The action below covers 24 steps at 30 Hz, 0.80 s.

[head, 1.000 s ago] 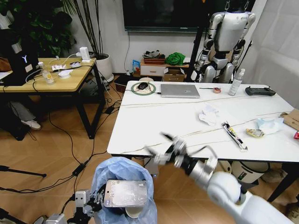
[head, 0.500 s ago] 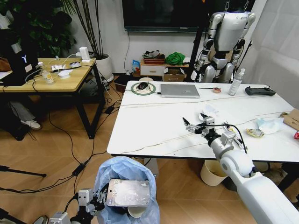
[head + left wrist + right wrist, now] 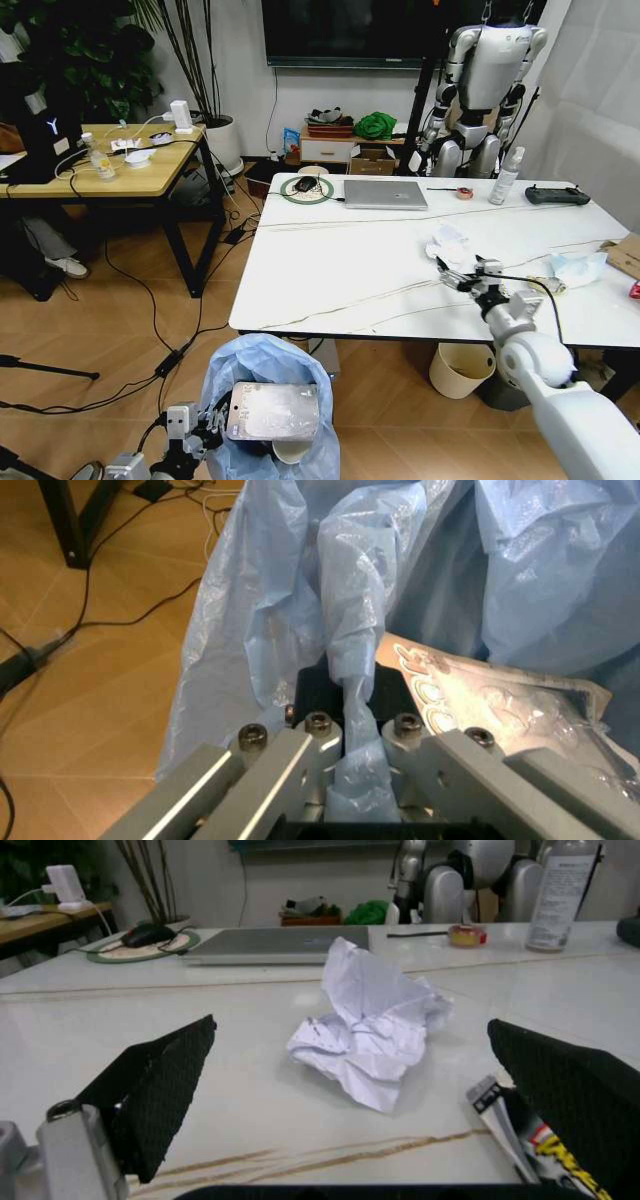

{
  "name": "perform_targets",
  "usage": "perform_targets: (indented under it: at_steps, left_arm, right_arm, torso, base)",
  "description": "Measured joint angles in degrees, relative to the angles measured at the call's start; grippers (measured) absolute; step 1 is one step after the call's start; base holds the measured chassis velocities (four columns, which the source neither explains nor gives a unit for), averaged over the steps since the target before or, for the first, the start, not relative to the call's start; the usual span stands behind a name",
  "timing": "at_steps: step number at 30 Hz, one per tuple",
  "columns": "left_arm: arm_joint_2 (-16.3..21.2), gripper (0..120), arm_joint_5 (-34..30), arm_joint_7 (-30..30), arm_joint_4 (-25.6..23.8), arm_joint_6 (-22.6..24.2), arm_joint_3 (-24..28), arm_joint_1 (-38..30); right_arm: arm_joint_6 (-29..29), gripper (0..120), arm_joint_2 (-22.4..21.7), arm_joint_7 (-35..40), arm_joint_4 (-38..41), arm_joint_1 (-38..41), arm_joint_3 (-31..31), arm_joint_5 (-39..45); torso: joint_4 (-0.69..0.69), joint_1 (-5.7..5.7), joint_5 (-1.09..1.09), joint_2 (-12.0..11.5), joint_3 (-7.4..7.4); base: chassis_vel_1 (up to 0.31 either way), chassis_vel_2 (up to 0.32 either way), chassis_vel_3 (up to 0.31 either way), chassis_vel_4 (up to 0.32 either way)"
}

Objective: Pick up the trash bin and place the trash from the table into it.

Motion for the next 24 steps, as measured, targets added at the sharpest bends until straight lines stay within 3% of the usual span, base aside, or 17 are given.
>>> perform_targets:
  at_steps: [15,24]
  left_arm:
    - [0.8,0,-0.6,0.0,1.0,-0.1,0.9,-1.2]
    - [1.9,0,-2.7,-0.4,3.1,0.1,2.4,-4.1]
  right_arm:
    - [4.9,100,-2.9,-8.6,-8.9,-4.2,8.4,4.4]
    - [5.3,100,-2.8,-8.0,1.1,-17.7,20.5,4.4]
  torso:
    - [0.00,0.00,0.01,0.0,0.00]
    - [0.00,0.00,-0.04,0.0,0.00]
  base:
    - [0.000,0.000,0.000,0.000]
    - [0.000,0.000,0.000,0.000]
